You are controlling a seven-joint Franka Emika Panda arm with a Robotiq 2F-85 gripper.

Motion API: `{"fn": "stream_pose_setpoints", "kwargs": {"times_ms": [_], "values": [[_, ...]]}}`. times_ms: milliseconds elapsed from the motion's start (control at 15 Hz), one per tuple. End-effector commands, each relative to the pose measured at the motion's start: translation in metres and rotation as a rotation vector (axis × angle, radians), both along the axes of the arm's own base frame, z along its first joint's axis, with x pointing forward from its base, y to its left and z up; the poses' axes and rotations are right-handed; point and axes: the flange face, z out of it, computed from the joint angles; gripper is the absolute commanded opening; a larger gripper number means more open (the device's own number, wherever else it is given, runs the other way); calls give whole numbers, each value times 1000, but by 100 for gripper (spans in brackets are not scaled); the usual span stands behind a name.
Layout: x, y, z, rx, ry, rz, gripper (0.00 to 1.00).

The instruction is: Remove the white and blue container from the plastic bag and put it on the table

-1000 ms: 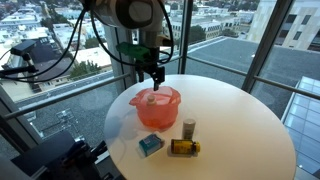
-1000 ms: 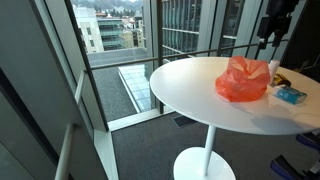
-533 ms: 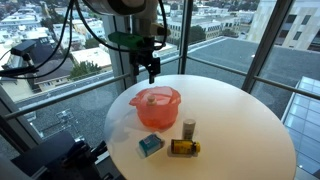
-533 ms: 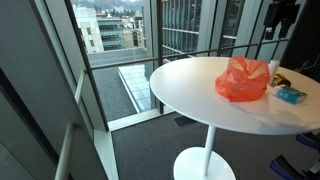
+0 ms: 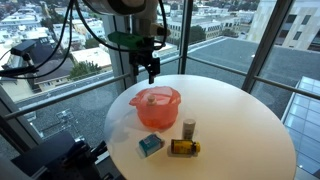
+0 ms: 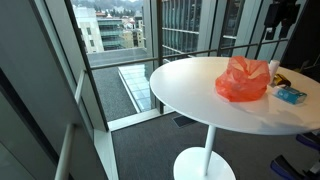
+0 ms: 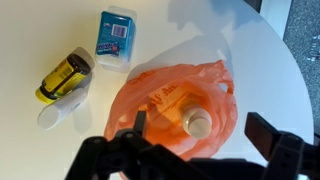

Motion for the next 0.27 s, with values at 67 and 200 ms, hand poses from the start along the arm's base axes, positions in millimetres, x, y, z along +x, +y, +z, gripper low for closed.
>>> {"fn": "stream_pose_setpoints", "kwargs": {"times_ms": [67,200], "values": [[0,0,0,0,1,0,100],[0,0,0,0,1,0,100]]}}
